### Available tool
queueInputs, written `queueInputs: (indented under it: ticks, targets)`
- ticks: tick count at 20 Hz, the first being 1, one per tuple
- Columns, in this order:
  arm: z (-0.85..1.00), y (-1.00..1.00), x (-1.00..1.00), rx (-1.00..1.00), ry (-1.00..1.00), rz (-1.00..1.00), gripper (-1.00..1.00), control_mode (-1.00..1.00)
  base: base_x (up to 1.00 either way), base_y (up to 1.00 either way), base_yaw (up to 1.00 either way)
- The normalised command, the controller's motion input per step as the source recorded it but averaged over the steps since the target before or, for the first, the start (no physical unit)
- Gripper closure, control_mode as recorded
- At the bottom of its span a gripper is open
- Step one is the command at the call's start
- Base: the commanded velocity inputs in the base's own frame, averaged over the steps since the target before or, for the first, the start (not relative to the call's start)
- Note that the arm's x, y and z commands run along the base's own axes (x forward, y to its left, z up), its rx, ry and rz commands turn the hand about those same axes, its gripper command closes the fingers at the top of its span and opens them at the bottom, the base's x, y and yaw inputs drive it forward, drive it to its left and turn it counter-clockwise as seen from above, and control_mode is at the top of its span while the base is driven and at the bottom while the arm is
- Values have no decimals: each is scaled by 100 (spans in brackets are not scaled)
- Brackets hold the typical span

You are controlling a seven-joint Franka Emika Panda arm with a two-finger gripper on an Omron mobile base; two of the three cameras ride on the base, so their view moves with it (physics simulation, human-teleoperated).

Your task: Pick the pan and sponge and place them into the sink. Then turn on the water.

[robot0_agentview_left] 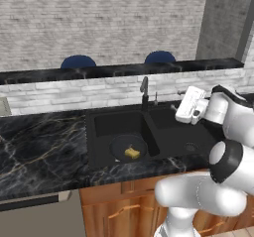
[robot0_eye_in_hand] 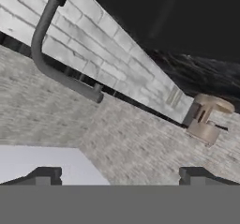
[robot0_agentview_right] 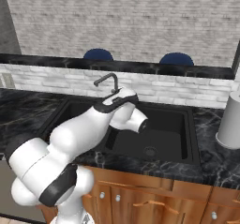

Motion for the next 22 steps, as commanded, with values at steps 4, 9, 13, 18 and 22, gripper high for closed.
queueInputs:
  ticks: [4, 9, 13, 18, 22]
  targets:
    - [-27, -28, 39, 26, 26, 0, -100, -100, 0, 0, 0]
    - [-28, -2, 47, 20, 21, 0, -100, -100, 0, 0, 0]
    - [-28, 0, 48, 7, 17, 0, -100, -100, 0, 0, 0]
    - [-21, -5, 32, 11, 5, 0, -100, -100, 0, 0, 0]
    - [-10, -1, 45, 9, 5, 0, -100, -100, 0, 0, 0]
